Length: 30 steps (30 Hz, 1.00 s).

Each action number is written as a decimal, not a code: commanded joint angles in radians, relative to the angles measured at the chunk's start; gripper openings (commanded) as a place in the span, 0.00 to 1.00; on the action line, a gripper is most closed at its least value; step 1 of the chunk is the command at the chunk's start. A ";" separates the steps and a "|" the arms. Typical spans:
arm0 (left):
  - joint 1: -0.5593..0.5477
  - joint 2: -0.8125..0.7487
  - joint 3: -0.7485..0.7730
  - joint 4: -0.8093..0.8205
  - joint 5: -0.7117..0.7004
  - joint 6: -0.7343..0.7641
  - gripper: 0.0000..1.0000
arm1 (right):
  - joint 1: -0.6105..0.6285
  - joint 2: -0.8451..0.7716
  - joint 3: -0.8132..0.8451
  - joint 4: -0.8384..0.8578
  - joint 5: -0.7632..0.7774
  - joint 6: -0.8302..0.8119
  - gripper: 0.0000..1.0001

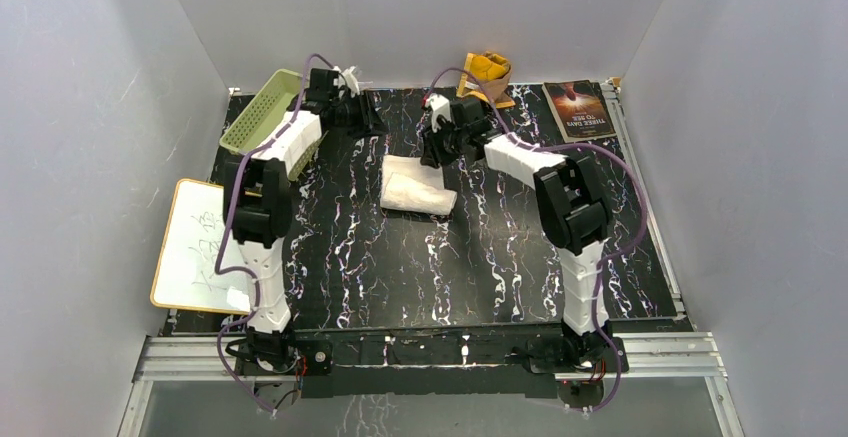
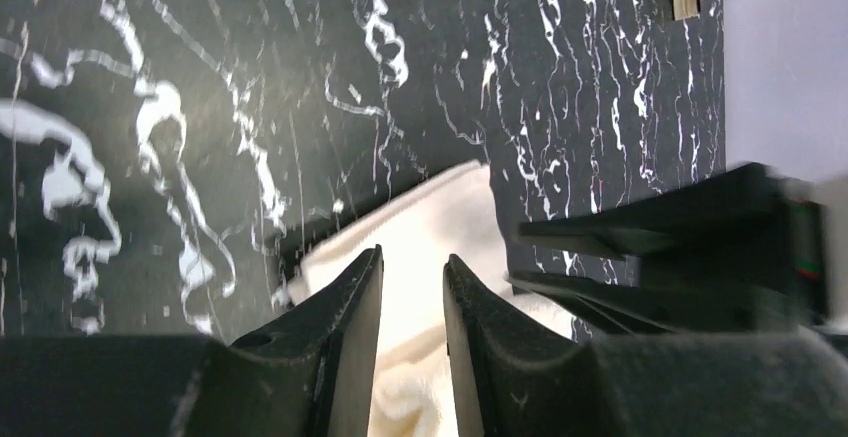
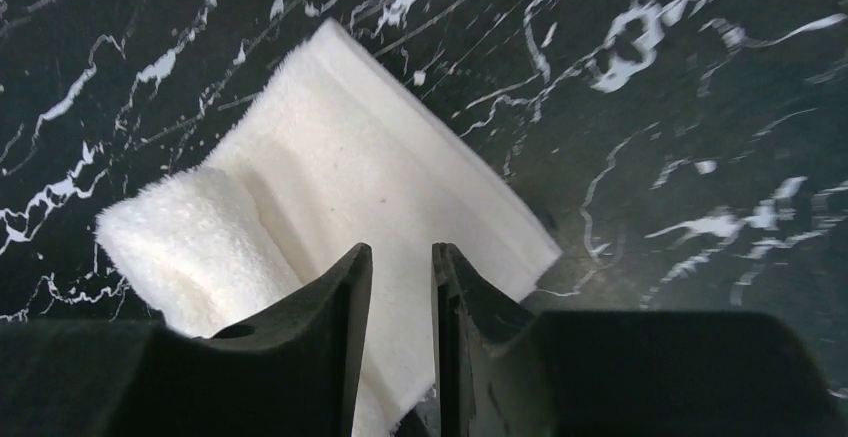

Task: Roll the towels
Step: Move the towel to the center of the board, then roll the towel at the center of the board.

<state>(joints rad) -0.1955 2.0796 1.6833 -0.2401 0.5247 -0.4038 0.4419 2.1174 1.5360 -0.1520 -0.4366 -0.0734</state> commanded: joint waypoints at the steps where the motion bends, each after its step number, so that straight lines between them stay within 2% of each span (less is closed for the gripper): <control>1: -0.005 0.064 0.191 -0.145 0.155 0.097 0.27 | -0.015 -0.193 0.072 -0.014 0.056 0.012 0.28; 3: -0.002 0.079 0.204 -0.144 0.171 0.135 0.27 | -0.022 -0.288 -0.075 0.172 0.196 0.096 0.31; 5: -0.002 0.083 0.181 -0.115 0.193 0.167 0.27 | -0.052 -0.350 -0.289 0.459 0.265 0.233 0.80; 6: -0.002 0.077 0.151 -0.075 0.203 0.168 0.26 | -0.076 -0.335 -0.336 0.545 0.158 0.308 0.90; 7: -0.002 0.066 0.110 -0.035 0.210 0.159 0.25 | -0.103 -0.303 -0.326 0.558 0.076 0.336 0.96; 8: -0.002 0.055 0.073 0.004 0.220 0.146 0.22 | -0.118 -0.259 -0.273 0.502 -0.058 0.397 0.98; 10: -0.005 0.033 -0.010 0.076 0.258 0.132 0.15 | -0.120 -0.209 -0.171 0.316 -0.128 0.425 0.98; 12: -0.008 0.022 -0.075 0.121 0.267 0.140 0.07 | -0.105 -0.255 -0.227 0.376 -0.093 0.428 0.97; 14: -0.009 0.022 -0.123 0.152 0.274 0.149 0.01 | -0.094 -0.335 -0.355 0.495 -0.047 0.441 0.91; 16: -0.009 0.026 -0.158 0.180 0.286 0.161 0.00 | -0.093 -0.368 -0.390 0.506 -0.043 0.456 0.79; 19: -0.011 0.035 -0.157 0.194 0.274 0.177 0.00 | -0.075 -0.370 -0.381 0.463 -0.054 0.447 0.55; 21: -0.012 0.038 -0.158 0.225 0.269 0.172 0.00 | -0.052 -0.369 -0.368 0.428 -0.039 0.413 0.48; 23: -0.011 0.057 -0.152 0.253 0.269 0.160 0.00 | -0.016 -0.358 -0.352 0.398 -0.002 0.366 0.50; 27: -0.011 0.128 -0.122 0.262 0.271 0.153 0.00 | 0.047 -0.282 -0.247 0.259 0.005 0.223 0.68; 30: -0.011 0.174 -0.110 0.243 0.254 0.140 0.00 | 0.055 -0.205 -0.162 0.172 -0.031 0.133 0.74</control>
<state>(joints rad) -0.2024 2.2005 1.5379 -0.0006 0.7689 -0.2623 0.4759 1.8439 1.2507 0.1192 -0.4477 0.2173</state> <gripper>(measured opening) 0.007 0.713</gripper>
